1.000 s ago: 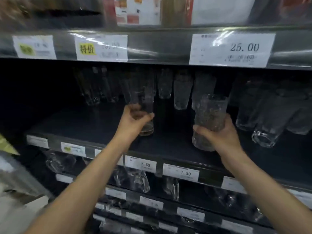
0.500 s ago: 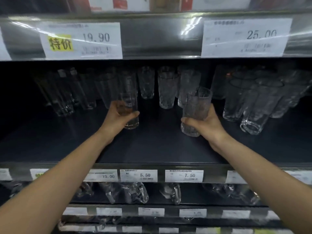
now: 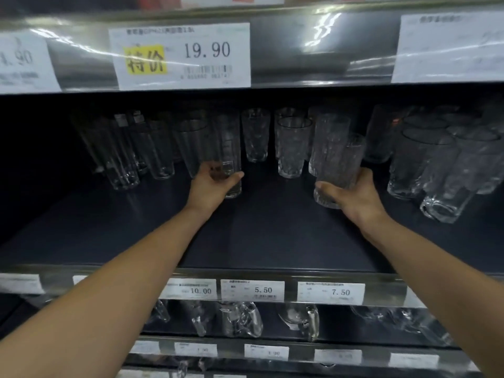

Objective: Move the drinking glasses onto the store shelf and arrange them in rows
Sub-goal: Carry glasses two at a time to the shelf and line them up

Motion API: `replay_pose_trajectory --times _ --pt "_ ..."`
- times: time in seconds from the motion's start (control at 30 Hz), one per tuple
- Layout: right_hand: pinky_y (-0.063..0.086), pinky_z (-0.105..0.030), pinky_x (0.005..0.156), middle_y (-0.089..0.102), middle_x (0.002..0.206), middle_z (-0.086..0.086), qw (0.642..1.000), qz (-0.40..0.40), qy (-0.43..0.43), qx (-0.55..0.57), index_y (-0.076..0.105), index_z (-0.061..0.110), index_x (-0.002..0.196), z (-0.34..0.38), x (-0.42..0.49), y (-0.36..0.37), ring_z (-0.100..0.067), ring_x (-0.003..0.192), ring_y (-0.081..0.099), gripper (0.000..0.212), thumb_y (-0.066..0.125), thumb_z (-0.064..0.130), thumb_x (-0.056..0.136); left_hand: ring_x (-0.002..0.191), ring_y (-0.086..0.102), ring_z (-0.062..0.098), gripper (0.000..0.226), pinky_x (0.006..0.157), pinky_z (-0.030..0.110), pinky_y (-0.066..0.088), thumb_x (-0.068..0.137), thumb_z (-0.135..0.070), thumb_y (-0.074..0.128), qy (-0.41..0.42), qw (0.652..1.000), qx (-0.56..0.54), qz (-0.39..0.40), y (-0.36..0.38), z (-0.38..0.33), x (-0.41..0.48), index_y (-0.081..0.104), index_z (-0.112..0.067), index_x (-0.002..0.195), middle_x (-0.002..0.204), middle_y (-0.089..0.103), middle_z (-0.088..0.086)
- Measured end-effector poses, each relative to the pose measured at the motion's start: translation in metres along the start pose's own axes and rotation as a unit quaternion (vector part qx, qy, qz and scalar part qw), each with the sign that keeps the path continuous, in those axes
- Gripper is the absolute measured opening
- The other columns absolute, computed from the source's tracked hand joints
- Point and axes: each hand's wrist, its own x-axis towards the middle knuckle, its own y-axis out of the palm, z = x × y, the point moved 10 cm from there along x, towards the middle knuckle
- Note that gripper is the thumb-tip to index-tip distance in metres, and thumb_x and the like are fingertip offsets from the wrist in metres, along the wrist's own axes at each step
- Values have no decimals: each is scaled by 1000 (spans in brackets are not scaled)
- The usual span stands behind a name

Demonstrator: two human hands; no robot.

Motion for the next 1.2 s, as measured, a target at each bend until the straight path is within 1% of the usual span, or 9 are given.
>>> replay_pose_trajectory --times 0.1,0.17,0.23,0.4,0.53,0.7,0.8,0.93,1.2 --pt "45 -27 89 56 117 5 1000 -19 -2 -7 40 9 135 0 -1 -2 -12 105 57 84 84 41 72 89 56 2 55 63 5 39 79 -41 79 -6 1000 0 1 2 6 6 50 -19 121 109 58 -5" --pt "41 -27 86 53 116 4 1000 -27 -8 -12 38 9 137 -1 0 -4 -13 104 54 81 82 37 76 86 54 -3 57 58 0 37 81 -40 78 -9 1000 4 8 4 7 8 50 -17 124 110 57 -5" --pt "41 -26 84 54 115 5 999 -30 -12 -9 39 9 136 0 2 -4 -13 102 54 77 82 35 77 92 56 3 59 58 -1 39 81 -39 78 -14 1000 1 16 6 10 11 50 -14 127 115 59 -3" --pt "46 -26 83 61 114 5 999 -40 -21 -25 52 16 124 4 9 -3 -12 100 61 66 84 39 71 104 58 11 63 72 12 42 79 -37 80 -12 1000 -3 21 9 13 19 51 -12 129 121 61 1" --pt "52 -35 95 60 121 2 998 -30 -25 -39 54 24 126 3 15 2 -15 107 62 87 79 64 54 108 56 12 67 87 18 43 80 -34 80 -4 1000 -5 29 13 15 23 48 -12 134 123 57 -1" --pt "43 -24 85 56 112 9 999 -45 -11 -7 45 15 133 1 12 -2 -10 100 57 75 83 39 74 118 57 15 78 104 31 47 77 -33 83 11 999 -9 47 17 17 28 40 -13 139 132 57 1" --pt "42 -22 84 55 111 10 998 -54 -6 11 40 14 136 -1 11 -4 -10 101 57 79 83 37 74 118 57 15 79 98 24 48 78 -30 82 10 999 -13 46 18 16 29 39 -11 141 132 57 1" --pt "42 -22 84 56 113 10 999 -48 -6 15 40 16 136 0 11 -3 -10 101 58 77 82 38 75 109 59 12 70 77 8 44 80 -26 81 17 999 0 27 16 15 31 45 -8 137 125 61 1" --pt "45 -23 86 60 120 7 998 -54 -26 3 44 18 137 5 9 -5 -12 108 60 72 79 34 76 103 58 9 69 79 12 43 80 -28 81 24 1000 11 8 12 12 29 45 -9 136 120 60 -2"
